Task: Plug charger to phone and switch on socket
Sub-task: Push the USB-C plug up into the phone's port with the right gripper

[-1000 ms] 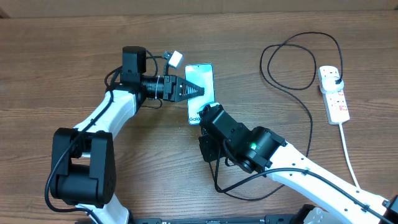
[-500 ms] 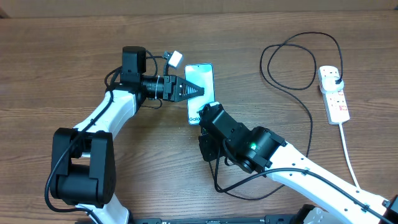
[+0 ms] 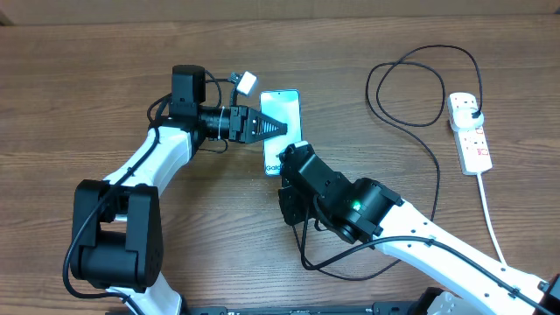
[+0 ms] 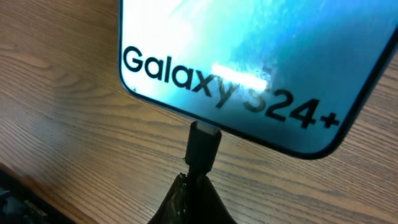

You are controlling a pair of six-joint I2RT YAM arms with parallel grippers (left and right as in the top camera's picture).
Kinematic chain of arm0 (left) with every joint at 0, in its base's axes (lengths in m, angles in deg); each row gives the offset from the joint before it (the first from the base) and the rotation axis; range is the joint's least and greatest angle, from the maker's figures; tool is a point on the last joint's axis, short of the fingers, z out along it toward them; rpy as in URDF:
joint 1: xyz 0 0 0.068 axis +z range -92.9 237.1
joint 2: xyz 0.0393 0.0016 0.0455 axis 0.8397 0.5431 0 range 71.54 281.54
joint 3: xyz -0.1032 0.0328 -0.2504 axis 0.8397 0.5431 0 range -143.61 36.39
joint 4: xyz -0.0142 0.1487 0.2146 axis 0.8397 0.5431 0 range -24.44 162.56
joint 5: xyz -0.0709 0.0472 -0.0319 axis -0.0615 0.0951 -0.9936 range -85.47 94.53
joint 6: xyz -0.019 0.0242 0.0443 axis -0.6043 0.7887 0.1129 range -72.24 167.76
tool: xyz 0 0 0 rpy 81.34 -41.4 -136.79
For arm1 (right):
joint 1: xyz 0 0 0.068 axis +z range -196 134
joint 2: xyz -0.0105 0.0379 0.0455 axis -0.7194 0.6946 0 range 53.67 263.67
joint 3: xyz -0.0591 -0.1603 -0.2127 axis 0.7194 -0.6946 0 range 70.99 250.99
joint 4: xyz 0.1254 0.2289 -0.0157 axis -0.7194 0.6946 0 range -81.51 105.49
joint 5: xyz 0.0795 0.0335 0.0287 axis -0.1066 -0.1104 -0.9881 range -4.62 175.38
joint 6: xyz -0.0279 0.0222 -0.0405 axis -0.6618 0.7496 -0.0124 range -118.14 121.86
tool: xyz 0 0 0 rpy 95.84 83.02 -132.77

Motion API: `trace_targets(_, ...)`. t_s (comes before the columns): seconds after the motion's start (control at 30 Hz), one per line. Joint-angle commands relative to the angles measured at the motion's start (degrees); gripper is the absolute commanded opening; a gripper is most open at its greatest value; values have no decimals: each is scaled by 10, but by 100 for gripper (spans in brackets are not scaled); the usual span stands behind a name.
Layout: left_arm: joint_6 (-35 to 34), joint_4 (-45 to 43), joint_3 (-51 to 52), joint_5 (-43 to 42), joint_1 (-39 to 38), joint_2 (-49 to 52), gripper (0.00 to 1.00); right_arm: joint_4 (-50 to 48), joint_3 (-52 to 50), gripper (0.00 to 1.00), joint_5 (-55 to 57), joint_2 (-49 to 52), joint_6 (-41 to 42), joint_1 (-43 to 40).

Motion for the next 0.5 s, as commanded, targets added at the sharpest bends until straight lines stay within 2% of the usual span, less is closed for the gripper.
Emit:
trace_targets(0.0, 20, 13, -8, -34, -4, -1, 4, -10, 19, 4, 17, 0, 0, -2)
trace_targets(0.1, 23, 13, -8, -34, -4, -1, 4, -11, 19, 4, 20, 0, 0, -2)
trace_targets(0.47, 99, 51, -8, -34, -4, -1, 4, -35, 19, 4, 43, 0, 0, -2)
